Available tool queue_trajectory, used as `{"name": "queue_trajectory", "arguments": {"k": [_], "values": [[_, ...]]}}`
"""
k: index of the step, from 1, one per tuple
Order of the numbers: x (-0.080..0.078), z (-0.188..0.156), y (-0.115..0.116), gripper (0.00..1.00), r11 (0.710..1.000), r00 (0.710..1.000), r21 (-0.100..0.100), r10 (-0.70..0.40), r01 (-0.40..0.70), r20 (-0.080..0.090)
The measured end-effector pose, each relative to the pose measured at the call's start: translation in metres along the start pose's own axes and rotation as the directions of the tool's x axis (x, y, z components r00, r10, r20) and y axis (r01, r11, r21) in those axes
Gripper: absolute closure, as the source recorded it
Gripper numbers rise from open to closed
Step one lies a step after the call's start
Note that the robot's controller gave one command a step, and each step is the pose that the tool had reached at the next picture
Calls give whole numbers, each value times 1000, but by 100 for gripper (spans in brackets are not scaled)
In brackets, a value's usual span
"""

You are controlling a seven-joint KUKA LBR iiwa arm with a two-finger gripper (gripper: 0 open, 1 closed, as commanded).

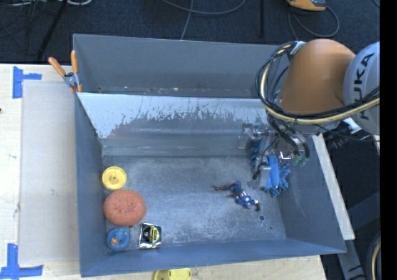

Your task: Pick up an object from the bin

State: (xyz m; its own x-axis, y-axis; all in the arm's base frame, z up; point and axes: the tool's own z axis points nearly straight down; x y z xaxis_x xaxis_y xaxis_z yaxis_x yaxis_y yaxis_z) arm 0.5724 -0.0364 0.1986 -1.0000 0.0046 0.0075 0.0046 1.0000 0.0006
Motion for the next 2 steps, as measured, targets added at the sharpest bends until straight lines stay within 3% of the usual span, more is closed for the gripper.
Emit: {"name": "queue_trajectory", "arguments": {"k": [1,2], "values": [[-1,-5,0,0,1000,1000,0,-1,1,8],[-9,44,3,0,993,993,-1,118,-118,11]]}}
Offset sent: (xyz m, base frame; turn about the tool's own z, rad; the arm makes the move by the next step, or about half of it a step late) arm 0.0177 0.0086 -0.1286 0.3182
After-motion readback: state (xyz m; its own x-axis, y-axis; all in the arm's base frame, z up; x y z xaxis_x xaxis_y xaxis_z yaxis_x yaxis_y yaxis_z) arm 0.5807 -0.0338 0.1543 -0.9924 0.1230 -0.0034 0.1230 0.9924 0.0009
